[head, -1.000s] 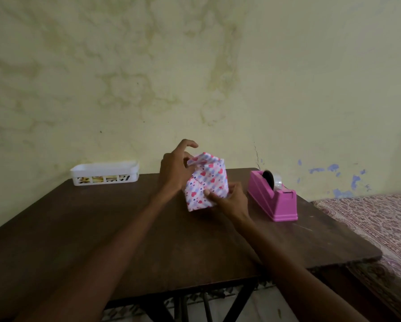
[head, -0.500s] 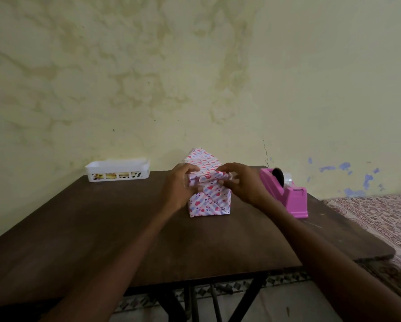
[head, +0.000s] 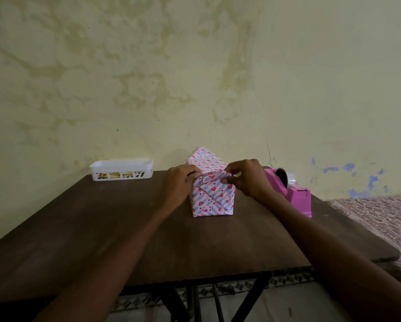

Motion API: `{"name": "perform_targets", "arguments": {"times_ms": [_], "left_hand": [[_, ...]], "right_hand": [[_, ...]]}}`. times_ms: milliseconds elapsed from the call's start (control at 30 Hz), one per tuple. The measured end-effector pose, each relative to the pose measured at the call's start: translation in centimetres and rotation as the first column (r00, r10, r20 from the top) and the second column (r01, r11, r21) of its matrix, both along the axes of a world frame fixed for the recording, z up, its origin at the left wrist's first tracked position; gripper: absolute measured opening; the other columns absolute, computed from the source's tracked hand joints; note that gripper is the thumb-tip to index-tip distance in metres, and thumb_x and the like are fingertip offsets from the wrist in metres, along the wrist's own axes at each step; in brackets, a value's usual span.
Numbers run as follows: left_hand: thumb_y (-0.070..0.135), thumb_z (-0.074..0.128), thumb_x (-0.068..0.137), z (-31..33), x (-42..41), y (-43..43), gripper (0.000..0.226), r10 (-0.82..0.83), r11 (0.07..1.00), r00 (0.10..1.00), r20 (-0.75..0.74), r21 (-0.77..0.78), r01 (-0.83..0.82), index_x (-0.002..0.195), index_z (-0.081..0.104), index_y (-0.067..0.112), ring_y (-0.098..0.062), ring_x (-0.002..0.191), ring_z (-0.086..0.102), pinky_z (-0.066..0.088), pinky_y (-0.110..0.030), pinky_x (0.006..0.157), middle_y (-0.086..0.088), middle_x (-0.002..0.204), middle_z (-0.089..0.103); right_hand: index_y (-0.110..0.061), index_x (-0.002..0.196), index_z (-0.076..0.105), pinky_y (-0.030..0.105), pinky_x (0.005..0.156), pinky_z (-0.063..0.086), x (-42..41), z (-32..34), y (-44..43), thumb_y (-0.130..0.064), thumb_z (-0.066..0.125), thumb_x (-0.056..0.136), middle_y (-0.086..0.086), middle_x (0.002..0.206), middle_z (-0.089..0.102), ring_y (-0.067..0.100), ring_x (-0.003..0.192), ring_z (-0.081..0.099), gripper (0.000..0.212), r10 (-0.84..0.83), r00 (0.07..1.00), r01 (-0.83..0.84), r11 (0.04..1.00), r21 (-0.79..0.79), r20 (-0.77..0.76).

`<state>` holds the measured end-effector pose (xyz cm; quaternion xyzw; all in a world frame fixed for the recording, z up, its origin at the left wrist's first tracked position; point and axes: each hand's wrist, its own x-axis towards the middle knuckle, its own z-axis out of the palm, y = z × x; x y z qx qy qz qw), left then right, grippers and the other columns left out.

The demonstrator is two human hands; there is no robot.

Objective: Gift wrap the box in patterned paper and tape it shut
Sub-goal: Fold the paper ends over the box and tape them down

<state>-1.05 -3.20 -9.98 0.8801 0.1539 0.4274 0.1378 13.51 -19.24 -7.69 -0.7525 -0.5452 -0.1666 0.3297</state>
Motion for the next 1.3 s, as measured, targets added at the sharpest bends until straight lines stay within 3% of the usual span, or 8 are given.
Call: {"name": "perform_targets", "arguments": {"times_ms": [167,300,433,567,733,867,1000,1300], "left_hand": [[0.027,0.066,0.088,0.5,-0.1,-0.6,0.03,-0.001,0.992,0.999,-0.039,0.125,0.006,0.115,0.069,0.014,-0.02,0.099,0.066,0.042,-0.017,0.083,-0.006,0.112,0.07],[0.04,0.064,0.088,1.6,0.5,-0.2,0.03,0.056,0.983,0.998,-0.035,0.178,-0.049,0.11,0.071,0.021,-0.019,0.087,0.068,0.05,-0.023,0.077,-0.003,0.1,0.073],[0.038,0.067,0.086,2.7,1.1,-0.5,0.03,0.04,0.97,0.996,-0.075,0.242,-0.021,0.113,0.069,0.023,-0.019,0.088,0.069,0.052,-0.026,0.079,-0.003,0.104,0.073],[0.035,0.067,0.087,2.9,1.5,-0.5,0.034,0.014,0.966,0.992,-0.122,0.257,0.018,0.118,0.068,0.021,-0.021,0.094,0.068,0.054,-0.032,0.087,-0.004,0.111,0.071],[0.04,0.067,0.087,3.5,1.7,0.1,0.032,0.011,0.979,0.993,-0.118,0.205,0.013,0.112,0.071,0.021,-0.019,0.087,0.068,0.054,-0.028,0.079,-0.004,0.104,0.073],[0.043,0.066,0.086,5.0,1.4,-0.2,0.029,-0.043,0.967,0.976,-0.213,0.238,0.094,0.107,0.073,0.025,-0.016,0.087,0.067,0.052,-0.025,0.08,-0.002,0.105,0.073],[0.036,0.063,0.09,6.7,1.2,-0.6,0.025,-0.134,0.913,0.94,-0.314,0.328,0.24,0.109,0.072,0.023,-0.015,0.085,0.068,0.049,-0.02,0.078,-0.002,0.108,0.072],[0.022,0.063,0.09,7.9,1.8,-1.0,0.023,-0.249,0.838,0.892,-0.378,0.378,0.394,0.111,0.071,0.017,-0.014,0.086,0.067,0.05,-0.018,0.076,-0.003,0.105,0.072]], "right_hand": [[-0.017,0.098,0.077,0.009,0.061,0.038,0.0,0.1,0.2,-0.023,0.079,0.081,-0.002,0.091,0.074,0.006,0.078,0.062,0.017,-0.019,1.0,0.019,1.0,0.007,-0.017],[-0.017,0.094,0.077,0.017,0.065,0.048,0.2,0.2,0.3,-0.027,0.081,0.079,-0.003,0.089,0.075,0.007,0.077,0.064,0.018,-0.024,0.999,0.024,1.0,0.002,-0.023],[-0.017,0.095,0.076,0.02,0.066,0.051,0.6,0.6,0.5,-0.029,0.082,0.078,-0.001,0.091,0.075,0.01,0.077,0.066,0.022,-0.038,0.999,0.037,0.999,-0.028,-0.03],[-0.016,0.095,0.076,0.014,0.061,0.044,0.7,0.8,0.6,-0.028,0.083,0.076,0.001,0.092,0.075,0.011,0.078,0.066,0.023,-0.057,0.997,0.055,0.998,-0.043,-0.045],[-0.015,0.1,0.076,0.015,0.064,0.046,0.7,0.8,1.0,-0.028,0.084,0.075,0.001,0.098,0.074,0.012,0.082,0.066,0.03,-0.082,0.994,0.078,0.995,-0.056,-0.073],[-0.014,0.1,0.076,0.023,0.068,0.051,0.5,1.1,1.0,-0.027,0.084,0.075,0.003,0.096,0.074,0.014,0.081,0.065,0.029,-0.079,0.995,0.076,0.996,-0.056,-0.064],[-0.014,0.101,0.075,0.018,0.065,0.044,0.4,1.2,1.1,-0.027,0.083,0.077,0.003,0.098,0.074,0.012,0.079,0.062,0.028,-0.081,0.996,0.079,0.995,-0.064,-0.038],[-0.013,0.111,0.072,0.023,0.075,0.051,0.4,1.2,1.2,-0.025,0.082,0.077,0.004,0.106,0.072,0.016,0.085,0.065,0.037,-0.092,0.995,0.088,0.992,-0.087,-0.037]]}}
